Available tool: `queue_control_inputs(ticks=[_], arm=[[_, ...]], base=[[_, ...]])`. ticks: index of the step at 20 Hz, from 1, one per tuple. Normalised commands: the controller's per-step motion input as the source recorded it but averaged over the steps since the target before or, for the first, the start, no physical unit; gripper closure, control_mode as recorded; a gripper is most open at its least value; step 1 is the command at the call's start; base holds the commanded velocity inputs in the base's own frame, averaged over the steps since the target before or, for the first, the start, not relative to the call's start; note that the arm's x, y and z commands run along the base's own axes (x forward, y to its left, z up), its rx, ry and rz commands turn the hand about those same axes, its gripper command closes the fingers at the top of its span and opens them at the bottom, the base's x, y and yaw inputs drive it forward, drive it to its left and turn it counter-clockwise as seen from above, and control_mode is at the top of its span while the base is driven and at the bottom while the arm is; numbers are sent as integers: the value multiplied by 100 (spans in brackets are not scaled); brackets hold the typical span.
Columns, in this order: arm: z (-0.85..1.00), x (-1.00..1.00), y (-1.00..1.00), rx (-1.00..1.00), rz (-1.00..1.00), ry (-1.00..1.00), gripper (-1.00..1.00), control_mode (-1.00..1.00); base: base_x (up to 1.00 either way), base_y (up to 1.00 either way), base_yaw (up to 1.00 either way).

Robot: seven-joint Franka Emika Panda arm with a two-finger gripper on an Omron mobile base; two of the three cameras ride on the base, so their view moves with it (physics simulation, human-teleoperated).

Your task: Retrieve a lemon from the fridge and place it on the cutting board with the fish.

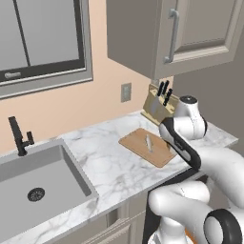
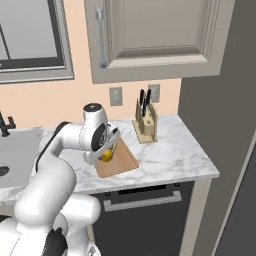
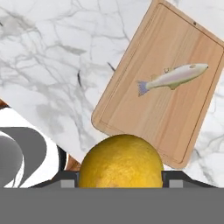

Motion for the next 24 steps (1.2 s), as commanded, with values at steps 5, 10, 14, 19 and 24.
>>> queue_control_inputs(ticks=[5,10,14,19,24], arm=[[-6,34,12,0,0,4,100,-100],[-37,25,0,1,0,0,100,-100],[-54,27,0,0,0,0,100,-100],[-53,38,0,0,0,-1,100,-100],[-47,62,0,0,3,0,100,-100]], base=[[0,0,0],[0,0,0],[0,0,0],[0,0,0],[0,0,0]])
